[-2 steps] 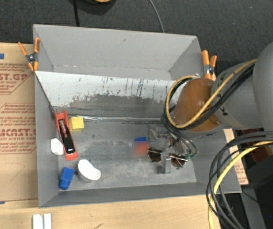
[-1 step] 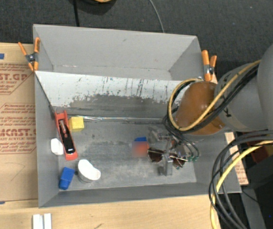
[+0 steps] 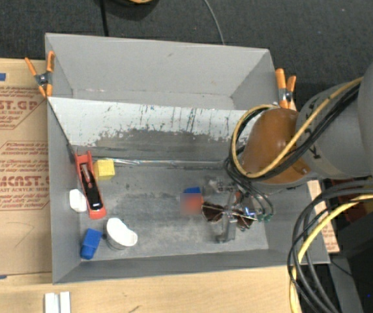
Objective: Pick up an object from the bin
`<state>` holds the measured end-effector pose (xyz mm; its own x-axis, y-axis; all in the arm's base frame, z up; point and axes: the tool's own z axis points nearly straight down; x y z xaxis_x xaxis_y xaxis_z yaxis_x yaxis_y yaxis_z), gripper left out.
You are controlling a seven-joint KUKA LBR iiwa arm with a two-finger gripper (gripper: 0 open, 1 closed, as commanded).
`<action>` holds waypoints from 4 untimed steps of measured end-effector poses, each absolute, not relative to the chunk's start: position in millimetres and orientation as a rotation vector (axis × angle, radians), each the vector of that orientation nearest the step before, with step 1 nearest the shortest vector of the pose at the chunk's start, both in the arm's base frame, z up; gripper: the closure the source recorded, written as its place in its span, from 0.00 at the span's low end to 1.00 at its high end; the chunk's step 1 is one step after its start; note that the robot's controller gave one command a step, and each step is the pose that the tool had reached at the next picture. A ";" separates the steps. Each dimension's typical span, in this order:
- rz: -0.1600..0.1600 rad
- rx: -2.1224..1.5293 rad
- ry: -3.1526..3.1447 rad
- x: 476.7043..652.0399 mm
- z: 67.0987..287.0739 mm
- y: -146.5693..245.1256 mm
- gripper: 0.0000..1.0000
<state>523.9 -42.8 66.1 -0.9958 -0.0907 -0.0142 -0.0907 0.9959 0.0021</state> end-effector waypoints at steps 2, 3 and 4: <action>0.006 -0.029 3.128 527.6 69.5 -44.8 1.00; 0.006 -0.029 3.128 527.6 69.5 -44.9 1.00; 0.009 0.003 3.133 526.4 101.9 -47.5 1.00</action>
Offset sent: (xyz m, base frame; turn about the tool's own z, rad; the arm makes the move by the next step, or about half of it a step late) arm 0.0038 -0.0033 0.0039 0.0736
